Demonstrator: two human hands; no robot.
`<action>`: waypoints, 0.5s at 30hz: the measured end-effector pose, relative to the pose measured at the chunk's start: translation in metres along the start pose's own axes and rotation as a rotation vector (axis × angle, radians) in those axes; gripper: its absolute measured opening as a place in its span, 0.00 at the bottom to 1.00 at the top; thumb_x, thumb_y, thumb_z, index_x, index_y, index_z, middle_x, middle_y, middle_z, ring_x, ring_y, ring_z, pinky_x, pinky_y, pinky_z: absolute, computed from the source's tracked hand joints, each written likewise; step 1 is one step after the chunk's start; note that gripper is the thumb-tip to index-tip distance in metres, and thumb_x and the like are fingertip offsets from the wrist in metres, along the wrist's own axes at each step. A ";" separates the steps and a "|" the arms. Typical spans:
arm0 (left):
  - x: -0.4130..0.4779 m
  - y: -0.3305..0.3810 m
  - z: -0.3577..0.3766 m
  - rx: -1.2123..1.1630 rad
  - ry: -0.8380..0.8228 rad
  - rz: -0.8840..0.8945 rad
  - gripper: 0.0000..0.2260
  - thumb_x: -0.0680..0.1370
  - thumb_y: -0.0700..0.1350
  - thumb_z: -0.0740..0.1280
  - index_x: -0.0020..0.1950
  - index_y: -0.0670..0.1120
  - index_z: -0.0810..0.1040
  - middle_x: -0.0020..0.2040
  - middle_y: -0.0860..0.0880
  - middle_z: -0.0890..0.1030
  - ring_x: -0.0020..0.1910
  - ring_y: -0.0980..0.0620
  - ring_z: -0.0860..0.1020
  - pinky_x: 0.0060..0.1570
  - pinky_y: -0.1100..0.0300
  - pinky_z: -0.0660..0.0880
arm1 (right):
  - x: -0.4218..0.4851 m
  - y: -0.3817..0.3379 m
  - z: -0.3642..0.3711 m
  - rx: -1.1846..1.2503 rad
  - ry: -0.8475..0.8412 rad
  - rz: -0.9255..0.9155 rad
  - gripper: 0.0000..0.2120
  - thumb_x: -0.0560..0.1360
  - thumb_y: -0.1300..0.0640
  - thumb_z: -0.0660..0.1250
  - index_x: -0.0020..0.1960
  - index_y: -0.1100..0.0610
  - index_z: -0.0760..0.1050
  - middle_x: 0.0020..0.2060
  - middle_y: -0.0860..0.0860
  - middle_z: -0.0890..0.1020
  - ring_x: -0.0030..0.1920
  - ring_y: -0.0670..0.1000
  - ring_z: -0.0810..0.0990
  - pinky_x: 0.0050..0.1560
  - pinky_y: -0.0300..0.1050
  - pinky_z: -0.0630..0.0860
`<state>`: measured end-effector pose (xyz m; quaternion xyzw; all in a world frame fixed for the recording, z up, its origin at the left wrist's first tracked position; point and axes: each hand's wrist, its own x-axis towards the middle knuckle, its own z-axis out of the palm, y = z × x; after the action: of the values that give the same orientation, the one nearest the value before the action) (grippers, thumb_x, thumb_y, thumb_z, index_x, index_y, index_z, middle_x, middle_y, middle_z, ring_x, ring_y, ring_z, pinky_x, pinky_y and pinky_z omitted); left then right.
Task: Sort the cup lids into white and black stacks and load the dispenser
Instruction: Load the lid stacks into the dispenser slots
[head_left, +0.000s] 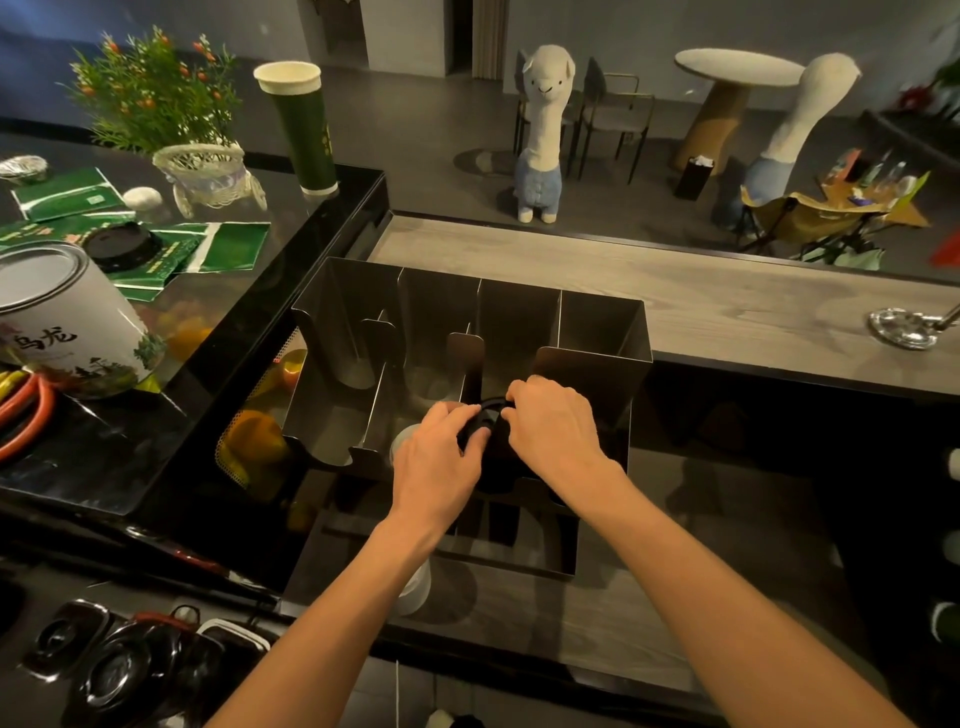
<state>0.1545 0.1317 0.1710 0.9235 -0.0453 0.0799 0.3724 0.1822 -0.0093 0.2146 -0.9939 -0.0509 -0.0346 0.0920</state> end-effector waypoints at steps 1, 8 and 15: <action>0.000 0.000 -0.001 -0.004 0.002 0.009 0.16 0.82 0.49 0.69 0.69 0.49 0.80 0.61 0.52 0.81 0.48 0.55 0.81 0.47 0.68 0.74 | 0.000 0.000 0.000 -0.046 0.006 -0.021 0.13 0.82 0.50 0.64 0.63 0.54 0.77 0.55 0.51 0.81 0.54 0.51 0.80 0.47 0.42 0.74; 0.004 -0.003 -0.007 -0.012 -0.018 0.050 0.16 0.82 0.49 0.68 0.69 0.48 0.78 0.62 0.51 0.81 0.48 0.55 0.82 0.49 0.63 0.78 | 0.009 0.010 -0.014 0.011 -0.187 -0.103 0.26 0.79 0.42 0.66 0.74 0.48 0.67 0.63 0.48 0.78 0.59 0.51 0.79 0.55 0.48 0.78; 0.004 -0.008 -0.006 -0.004 -0.103 0.067 0.20 0.82 0.49 0.67 0.74 0.50 0.74 0.68 0.53 0.78 0.54 0.54 0.81 0.46 0.77 0.65 | 0.011 0.023 -0.008 0.037 -0.326 -0.188 0.32 0.78 0.37 0.63 0.79 0.45 0.60 0.72 0.47 0.72 0.66 0.51 0.76 0.61 0.51 0.77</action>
<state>0.1590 0.1409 0.1705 0.9236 -0.0953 0.0447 0.3685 0.1951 -0.0321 0.2188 -0.9753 -0.1582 0.1192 0.0974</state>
